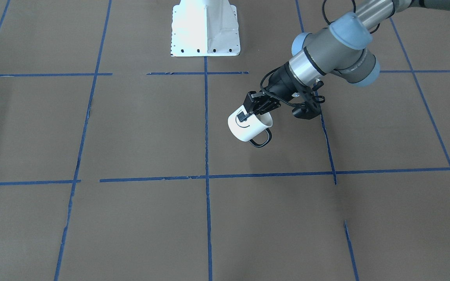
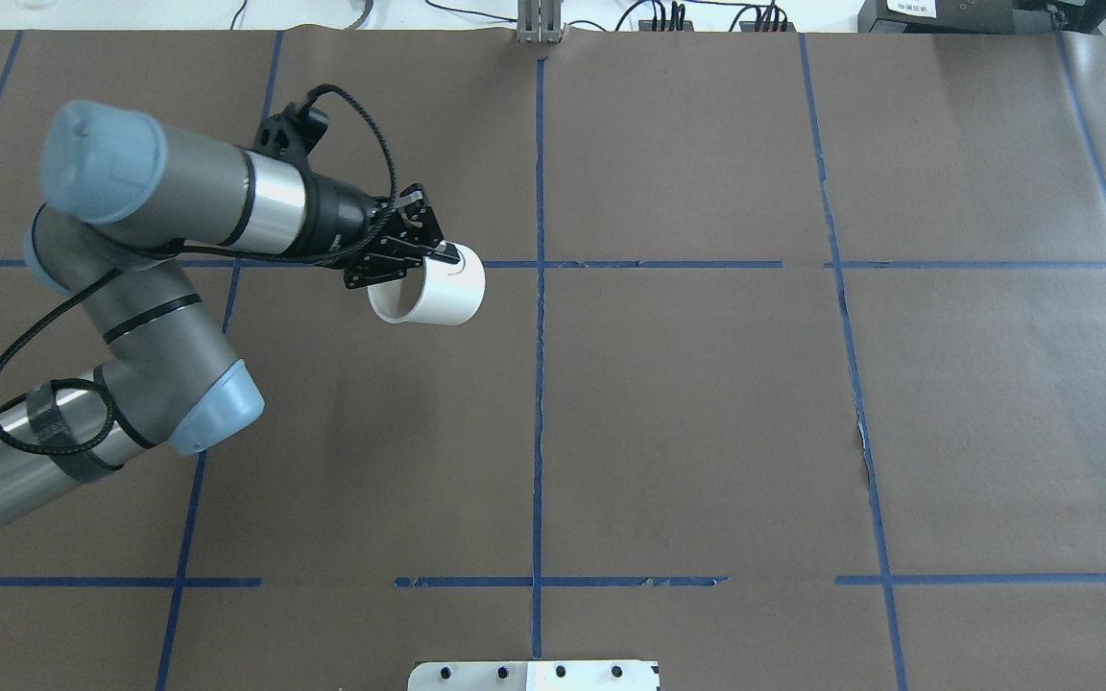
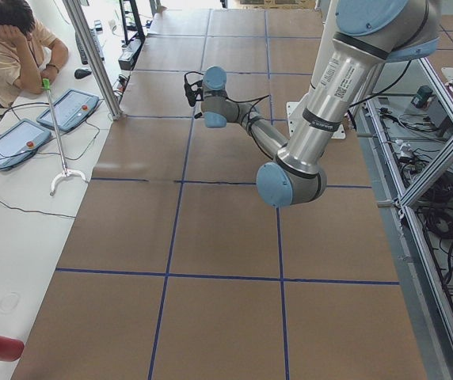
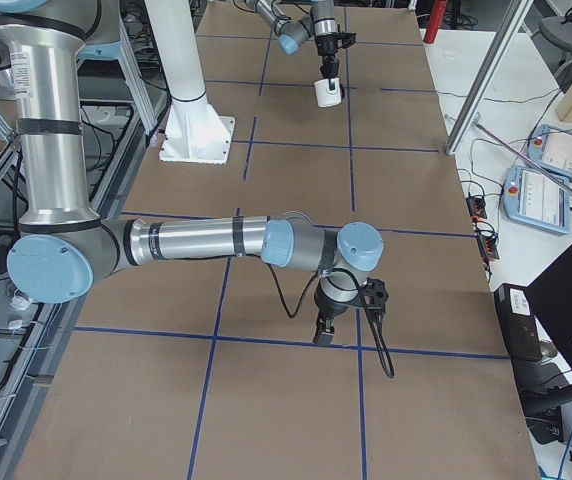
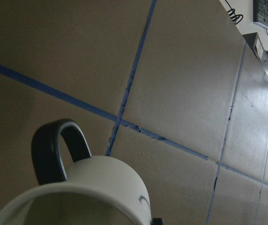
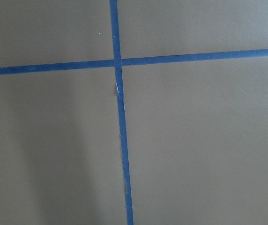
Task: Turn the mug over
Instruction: 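Lift the white mug with the left gripper toward the table center, then rotate the mug upright and lower it onto the table with the left gripper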
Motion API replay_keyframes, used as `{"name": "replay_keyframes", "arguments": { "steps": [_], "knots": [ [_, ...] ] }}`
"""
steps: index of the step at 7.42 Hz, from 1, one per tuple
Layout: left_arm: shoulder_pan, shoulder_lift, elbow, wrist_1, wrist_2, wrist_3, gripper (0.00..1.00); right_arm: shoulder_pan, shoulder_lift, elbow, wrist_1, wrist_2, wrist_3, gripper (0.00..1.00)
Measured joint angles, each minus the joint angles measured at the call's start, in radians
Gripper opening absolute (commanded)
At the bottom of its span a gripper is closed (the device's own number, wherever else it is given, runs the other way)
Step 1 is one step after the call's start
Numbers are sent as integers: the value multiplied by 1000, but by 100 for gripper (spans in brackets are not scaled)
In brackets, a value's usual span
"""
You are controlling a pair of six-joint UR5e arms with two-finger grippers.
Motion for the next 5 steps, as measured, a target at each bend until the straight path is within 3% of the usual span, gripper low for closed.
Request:
{"name": "replay_keyframes", "arguments": {
  "steps": [2,5],
  "knots": [
    [46,-174,48,366,6,8,0,0,1,0,0,0,0,100],
    [130,-353,265,620,8,10,0,0,0,0,0,0,0,100]
  ]
}}
